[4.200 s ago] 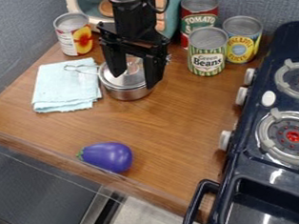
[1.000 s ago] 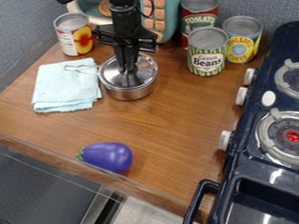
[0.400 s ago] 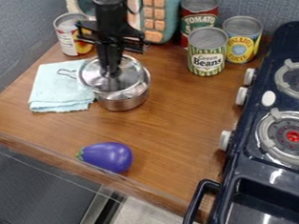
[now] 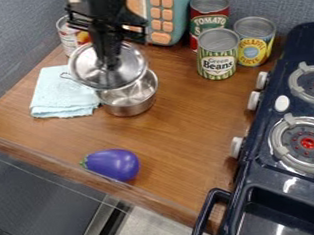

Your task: Put the lid beside the silver pot

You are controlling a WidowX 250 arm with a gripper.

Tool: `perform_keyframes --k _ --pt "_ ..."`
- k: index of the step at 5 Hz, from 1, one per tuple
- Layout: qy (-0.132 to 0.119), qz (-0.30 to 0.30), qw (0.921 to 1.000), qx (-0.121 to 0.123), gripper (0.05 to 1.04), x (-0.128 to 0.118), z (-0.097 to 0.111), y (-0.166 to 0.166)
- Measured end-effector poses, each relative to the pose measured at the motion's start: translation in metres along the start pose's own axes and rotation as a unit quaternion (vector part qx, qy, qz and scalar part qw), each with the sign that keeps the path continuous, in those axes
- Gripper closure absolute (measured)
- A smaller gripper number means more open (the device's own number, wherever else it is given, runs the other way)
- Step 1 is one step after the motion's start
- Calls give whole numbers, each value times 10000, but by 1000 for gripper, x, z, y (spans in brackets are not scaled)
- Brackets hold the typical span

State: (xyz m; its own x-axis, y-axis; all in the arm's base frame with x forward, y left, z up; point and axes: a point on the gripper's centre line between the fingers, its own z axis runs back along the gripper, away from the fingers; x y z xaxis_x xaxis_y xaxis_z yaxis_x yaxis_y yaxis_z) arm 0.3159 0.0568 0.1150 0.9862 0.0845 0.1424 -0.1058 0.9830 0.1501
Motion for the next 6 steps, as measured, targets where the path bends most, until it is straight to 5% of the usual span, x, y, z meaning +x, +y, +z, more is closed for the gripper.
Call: perform_keyframes --k 2,3,6 --pt "459 -506 9977 -11 1032 -1 -13 -32" --pt "418 -841 9955 -125 1032 10 -17 -44" --pt "642 -1951 9786 102 1032 22 -32 -113"
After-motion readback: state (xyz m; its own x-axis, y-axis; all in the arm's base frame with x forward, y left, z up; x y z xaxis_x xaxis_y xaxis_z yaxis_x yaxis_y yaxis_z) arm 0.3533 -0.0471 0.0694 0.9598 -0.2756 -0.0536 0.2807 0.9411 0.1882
